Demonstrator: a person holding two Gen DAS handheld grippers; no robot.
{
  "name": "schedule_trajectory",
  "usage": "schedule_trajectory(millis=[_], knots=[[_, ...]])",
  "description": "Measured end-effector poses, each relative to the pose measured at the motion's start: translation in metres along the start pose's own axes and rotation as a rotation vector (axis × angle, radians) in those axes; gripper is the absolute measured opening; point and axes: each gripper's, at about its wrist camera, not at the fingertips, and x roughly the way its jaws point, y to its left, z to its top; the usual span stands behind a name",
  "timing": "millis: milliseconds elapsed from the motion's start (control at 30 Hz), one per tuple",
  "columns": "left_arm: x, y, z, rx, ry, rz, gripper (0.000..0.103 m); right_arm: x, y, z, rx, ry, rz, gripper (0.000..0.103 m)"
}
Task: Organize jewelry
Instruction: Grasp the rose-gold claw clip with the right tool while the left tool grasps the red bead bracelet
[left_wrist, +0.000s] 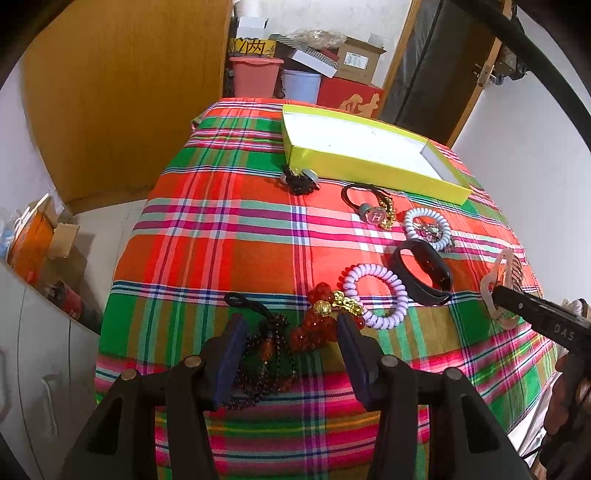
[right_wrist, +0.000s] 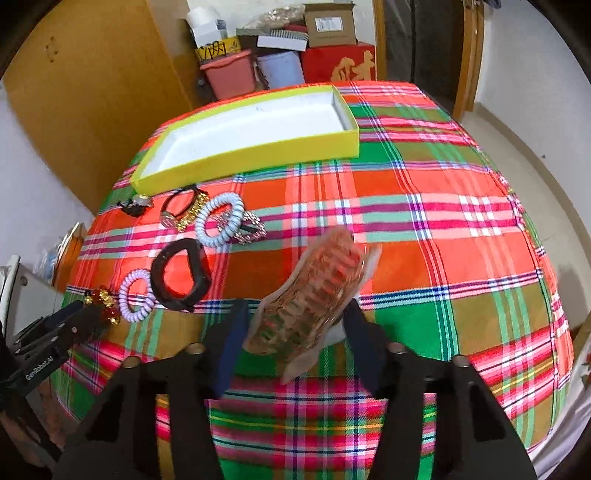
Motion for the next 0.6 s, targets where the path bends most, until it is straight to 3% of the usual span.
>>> schedule_trajectory(millis=[100,233,400,600], knots=[[-0.008,-0.007,0.003,0.027,-0.031,0.002,0.05,0.002,-0.004,-0.001,0.008,0.012,0.0,0.04],[-0.008,-0.017,0.008,0.083,-0.044,-0.021,0.05,0.004,-0.007,-0.002,0.002,0.016,-0.001,0.04],[0.002,-0.023,0.011,0.112,-0.018,-0.031,0.024,0.002,-0.012,-0.001,0.005,0.012,-0.004,0.04],[0.006,-0.023,0.011,0.116,-0.017,-0.041,0.019,0.0,-0.019,-0.001,0.002,0.007,-0.012,0.039]])
